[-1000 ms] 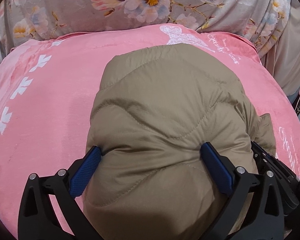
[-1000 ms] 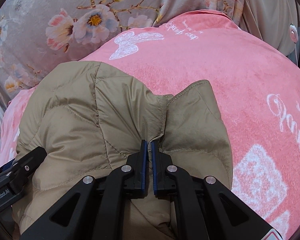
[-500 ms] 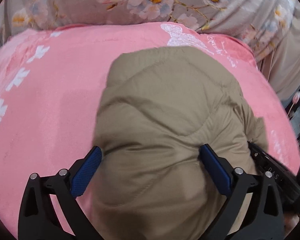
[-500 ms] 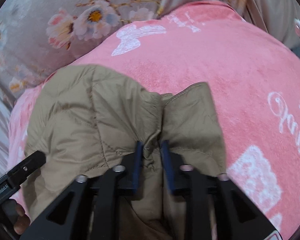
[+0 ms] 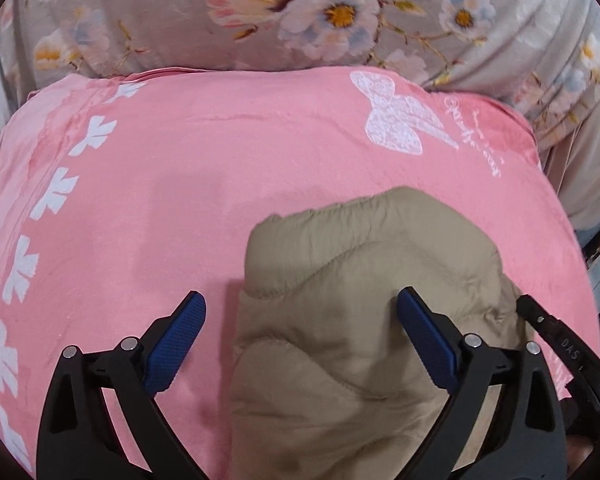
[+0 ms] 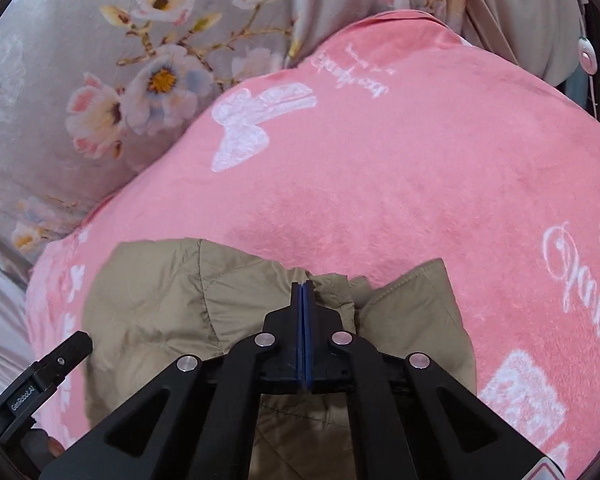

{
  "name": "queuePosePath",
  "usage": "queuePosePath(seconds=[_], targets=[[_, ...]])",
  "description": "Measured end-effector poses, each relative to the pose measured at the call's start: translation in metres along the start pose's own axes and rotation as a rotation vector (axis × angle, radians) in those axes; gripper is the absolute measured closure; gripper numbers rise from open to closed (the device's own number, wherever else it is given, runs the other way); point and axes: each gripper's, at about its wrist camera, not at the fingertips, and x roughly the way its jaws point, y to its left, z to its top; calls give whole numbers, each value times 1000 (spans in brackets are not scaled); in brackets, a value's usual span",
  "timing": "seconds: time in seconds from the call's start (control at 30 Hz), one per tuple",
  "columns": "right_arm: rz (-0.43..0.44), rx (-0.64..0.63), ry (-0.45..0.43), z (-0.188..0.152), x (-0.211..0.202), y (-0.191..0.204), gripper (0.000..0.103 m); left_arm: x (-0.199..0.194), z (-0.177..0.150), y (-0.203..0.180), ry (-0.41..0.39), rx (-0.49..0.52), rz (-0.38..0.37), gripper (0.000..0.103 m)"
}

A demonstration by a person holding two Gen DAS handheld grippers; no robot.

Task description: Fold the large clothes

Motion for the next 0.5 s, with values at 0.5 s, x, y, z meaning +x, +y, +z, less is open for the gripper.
queuePosePath(seconds=[0.5], targets=[[-109,-101,-1,-25,43,-9,103,50,-21,-28,11,33,7,5]])
